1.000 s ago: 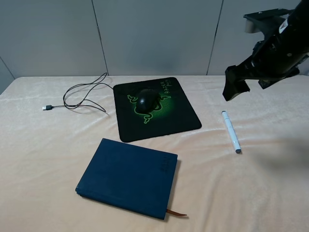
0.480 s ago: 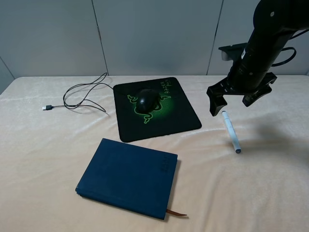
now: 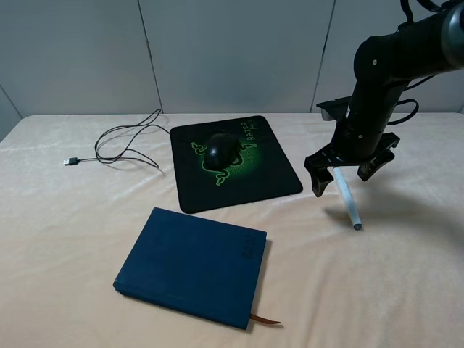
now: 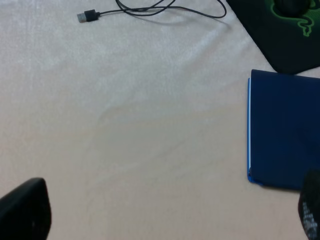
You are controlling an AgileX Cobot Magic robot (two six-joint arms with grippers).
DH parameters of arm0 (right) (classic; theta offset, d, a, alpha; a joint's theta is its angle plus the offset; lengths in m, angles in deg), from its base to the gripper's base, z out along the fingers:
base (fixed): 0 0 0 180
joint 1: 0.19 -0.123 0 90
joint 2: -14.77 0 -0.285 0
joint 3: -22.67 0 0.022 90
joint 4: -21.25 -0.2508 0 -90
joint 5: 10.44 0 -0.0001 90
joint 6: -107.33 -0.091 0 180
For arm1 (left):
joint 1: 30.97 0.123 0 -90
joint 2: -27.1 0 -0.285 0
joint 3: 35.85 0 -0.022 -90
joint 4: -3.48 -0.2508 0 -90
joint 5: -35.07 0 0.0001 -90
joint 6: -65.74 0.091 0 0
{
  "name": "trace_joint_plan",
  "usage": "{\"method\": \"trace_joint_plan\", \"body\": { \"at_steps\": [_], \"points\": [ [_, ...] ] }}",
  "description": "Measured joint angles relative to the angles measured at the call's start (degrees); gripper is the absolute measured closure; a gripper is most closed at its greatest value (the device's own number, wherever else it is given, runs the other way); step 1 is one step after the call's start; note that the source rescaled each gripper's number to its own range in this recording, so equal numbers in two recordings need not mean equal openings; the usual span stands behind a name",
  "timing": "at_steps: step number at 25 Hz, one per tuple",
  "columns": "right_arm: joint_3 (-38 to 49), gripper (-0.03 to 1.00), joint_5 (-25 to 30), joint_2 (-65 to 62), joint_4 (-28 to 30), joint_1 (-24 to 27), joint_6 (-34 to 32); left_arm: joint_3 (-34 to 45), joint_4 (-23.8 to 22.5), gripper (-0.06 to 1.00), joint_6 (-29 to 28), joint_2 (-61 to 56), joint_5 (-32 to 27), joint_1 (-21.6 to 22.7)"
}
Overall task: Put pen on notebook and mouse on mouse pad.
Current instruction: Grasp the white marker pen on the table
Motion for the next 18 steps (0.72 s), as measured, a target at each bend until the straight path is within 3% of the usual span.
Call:
{"method": "trace_joint_plan", "body": {
  "at_steps": [18],
  "points": [
    [0.0,-0.03,-3.8,1.9,0.8,3.3,0.0,0.0,0.0,-0.06,0.0,0.0,0.0,0.0]
  ]
}}
